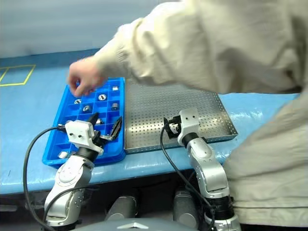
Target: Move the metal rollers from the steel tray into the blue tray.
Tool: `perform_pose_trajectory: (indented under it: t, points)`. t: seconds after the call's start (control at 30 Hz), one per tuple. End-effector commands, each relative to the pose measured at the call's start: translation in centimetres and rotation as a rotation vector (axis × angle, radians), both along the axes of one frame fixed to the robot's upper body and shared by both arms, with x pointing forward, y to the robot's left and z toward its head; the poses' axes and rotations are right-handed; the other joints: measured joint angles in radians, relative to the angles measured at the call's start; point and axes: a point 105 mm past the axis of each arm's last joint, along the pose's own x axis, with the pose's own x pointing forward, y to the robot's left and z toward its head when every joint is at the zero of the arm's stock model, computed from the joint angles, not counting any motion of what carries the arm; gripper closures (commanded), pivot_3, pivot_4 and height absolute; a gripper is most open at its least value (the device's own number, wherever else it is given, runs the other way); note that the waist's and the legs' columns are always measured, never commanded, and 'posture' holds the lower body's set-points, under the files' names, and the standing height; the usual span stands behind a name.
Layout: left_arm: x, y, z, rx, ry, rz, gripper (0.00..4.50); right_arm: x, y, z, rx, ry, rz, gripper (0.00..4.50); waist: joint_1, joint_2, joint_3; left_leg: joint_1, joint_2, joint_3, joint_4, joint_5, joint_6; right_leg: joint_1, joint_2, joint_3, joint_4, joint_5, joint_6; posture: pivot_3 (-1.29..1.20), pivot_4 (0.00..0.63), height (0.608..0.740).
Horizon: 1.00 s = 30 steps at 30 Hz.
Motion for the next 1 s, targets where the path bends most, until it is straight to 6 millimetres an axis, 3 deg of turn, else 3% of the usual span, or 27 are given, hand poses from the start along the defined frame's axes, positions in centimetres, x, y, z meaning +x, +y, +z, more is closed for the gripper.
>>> perform_pose_trajectory:
  t: [0.03,0.27,0.5,1.0]
  points:
    - [-0.2,-0.1,0.8,-0.004,-0.029,-0.025,0.00,-0.1,-0.3,1.5,0.000,-0.066,-0.017,0.01,-0.005,0.000,0.000,0.000,0.000,0.000,0.000,0.000,0.000,0.000,0.000,0.000,0.000,0.000,0.000,0.04,0.150,0.740]
    - [-0.6,-0.8,0.5,-0.015,-0.009,-0.085,0.00,-0.1,-0.1,1.2,0.004,-0.056,-0.016,0.01,-0.004,0.000,0.000,-0.001,0.000,0.000,0.001,0.000,0.000,0.000,0.000,0.000,0.000,0.000,0.000,0.06,0.150,0.740]
    - [-2.1,-3.2,-0.3,-0.018,0.056,-0.284,0.00,-0.1,-0.1,0.7,-0.002,-0.029,-0.005,0.01,-0.004,0.000,0.000,-0.001,0.000,0.000,0.001,0.000,0.000,0.000,0.000,0.000,0.000,0.000,0.000,0.06,0.150,0.740]
    - [-3.1,-4.0,-1.5,0.009,0.123,-0.358,0.00,-0.3,-0.3,0.1,-0.017,-0.010,-0.014,0.01,-0.001,0.000,0.000,-0.001,0.000,0.000,0.000,0.000,0.000,0.000,0.000,0.000,0.000,0.000,0.000,0.06,0.150,0.740]
